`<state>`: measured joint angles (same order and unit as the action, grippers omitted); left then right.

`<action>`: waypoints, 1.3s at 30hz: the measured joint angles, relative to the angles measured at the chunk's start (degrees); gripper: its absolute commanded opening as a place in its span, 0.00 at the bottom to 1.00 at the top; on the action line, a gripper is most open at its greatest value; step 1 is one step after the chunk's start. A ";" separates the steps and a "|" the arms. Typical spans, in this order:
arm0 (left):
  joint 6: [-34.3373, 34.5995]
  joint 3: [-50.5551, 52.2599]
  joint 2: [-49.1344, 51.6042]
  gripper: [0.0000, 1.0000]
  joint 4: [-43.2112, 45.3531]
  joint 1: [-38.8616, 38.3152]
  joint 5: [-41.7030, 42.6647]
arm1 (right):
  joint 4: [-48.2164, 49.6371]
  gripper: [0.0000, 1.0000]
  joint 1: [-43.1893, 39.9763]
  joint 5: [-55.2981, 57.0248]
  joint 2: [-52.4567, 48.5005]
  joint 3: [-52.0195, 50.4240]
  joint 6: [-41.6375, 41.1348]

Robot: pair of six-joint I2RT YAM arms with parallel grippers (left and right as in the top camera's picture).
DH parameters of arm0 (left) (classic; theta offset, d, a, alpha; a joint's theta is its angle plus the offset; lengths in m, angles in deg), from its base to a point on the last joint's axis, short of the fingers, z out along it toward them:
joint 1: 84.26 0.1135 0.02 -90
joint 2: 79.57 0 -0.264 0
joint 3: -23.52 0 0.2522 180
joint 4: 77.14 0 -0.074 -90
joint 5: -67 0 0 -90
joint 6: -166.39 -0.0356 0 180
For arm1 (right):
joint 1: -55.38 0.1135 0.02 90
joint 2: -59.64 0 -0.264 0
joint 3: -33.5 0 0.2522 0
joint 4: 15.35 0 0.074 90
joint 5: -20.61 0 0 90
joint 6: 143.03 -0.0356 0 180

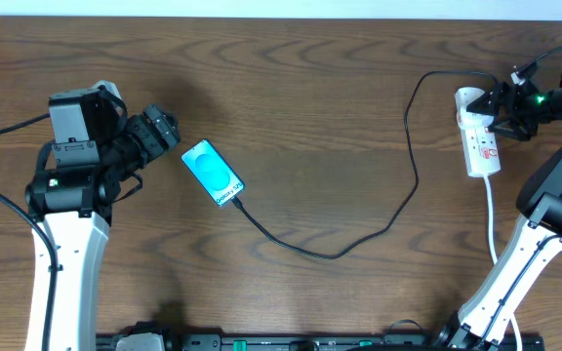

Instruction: Plug charger to phone and switch on socket

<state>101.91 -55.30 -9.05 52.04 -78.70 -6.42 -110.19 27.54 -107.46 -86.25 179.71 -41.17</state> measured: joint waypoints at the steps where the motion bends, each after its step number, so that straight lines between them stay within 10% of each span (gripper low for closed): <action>1: -0.02 0.00 0.00 0.91 0.00 0.00 0.02 | 0.00 0.88 0.00 0.00 0.00 0.00 -0.02; 39: -0.02 0.00 0.00 0.91 0.00 0.00 0.02 | 0.63 0.86 0.81 1.86 0.00 0.00 -0.02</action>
<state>101.88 -55.30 -9.05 52.04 -78.70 -6.40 -109.56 28.35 -105.60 -86.25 179.71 -41.19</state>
